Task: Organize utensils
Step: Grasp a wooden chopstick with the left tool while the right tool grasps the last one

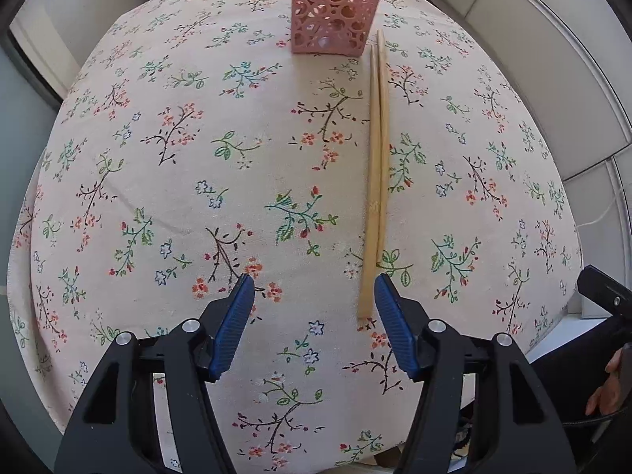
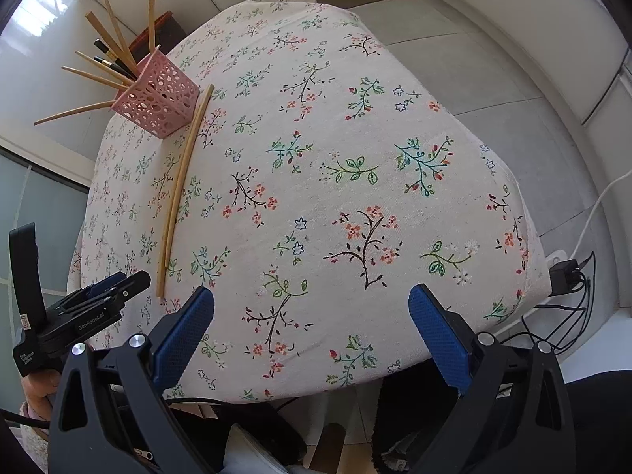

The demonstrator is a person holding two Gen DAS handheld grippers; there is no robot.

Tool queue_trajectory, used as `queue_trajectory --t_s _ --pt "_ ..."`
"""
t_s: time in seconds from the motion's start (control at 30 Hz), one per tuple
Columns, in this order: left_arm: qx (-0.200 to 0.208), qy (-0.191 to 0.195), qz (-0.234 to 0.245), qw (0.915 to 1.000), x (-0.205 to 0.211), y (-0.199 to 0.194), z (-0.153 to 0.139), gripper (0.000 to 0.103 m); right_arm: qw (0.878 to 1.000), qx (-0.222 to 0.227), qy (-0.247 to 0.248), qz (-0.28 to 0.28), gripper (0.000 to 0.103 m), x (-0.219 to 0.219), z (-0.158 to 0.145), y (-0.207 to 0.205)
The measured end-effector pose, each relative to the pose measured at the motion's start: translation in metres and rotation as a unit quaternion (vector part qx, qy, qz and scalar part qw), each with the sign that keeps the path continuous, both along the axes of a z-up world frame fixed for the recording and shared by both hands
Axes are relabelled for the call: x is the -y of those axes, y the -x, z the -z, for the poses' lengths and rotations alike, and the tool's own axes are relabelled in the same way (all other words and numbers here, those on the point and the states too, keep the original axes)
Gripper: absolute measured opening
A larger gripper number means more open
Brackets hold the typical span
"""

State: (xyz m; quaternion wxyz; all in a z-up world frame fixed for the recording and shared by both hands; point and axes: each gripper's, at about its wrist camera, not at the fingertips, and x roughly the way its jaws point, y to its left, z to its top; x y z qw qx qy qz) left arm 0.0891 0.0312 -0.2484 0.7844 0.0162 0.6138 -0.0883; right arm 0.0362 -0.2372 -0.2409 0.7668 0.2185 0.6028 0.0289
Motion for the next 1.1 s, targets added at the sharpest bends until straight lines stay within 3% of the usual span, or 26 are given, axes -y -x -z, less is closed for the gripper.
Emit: queue_trajectory --t_s 0.13,0.2,0.3,0.57,0.67,0.77,0.83,1.1 --pt "-0.004 -0.029 0.045 0.9986 0.015 0.005 0.008 0.047 1.0 -0.008 -0.006 0.0 0.096 -0.003 0.003 -0.006" --pt "-0.009 -0.055 0.058 0.9968 0.019 0.005 0.016 0.026 1.0 -0.008 -0.007 -0.004 0.096 -0.009 0.002 -0.01" --pt "-0.004 -0.07 0.062 0.9956 0.016 0.002 0.014 0.009 1.0 -0.004 -0.005 -0.019 0.096 -0.026 0.002 -0.018" --pt "-0.012 -0.063 0.088 0.9941 0.006 -0.001 0.011 0.007 0.998 0.018 0.021 -0.058 0.096 -0.101 0.002 -0.048" --pt "-0.017 -0.063 0.095 0.9933 0.006 0.005 0.012 0.007 0.998 0.015 0.036 -0.056 0.09 -0.12 0.008 -0.061" --pt "-0.024 -0.056 0.096 0.9935 -0.004 0.01 0.009 0.007 0.998 -0.006 0.044 -0.048 0.075 -0.129 0.018 -0.073" --pt "-0.031 -0.049 0.095 0.9938 -0.01 0.011 0.009 0.007 0.998 -0.026 0.044 -0.046 0.057 -0.134 0.028 -0.079" --pt "-0.041 -0.033 0.075 0.9958 -0.032 0.009 0.01 0.007 0.996 -0.006 0.083 -0.029 0.048 -0.149 0.027 -0.078"
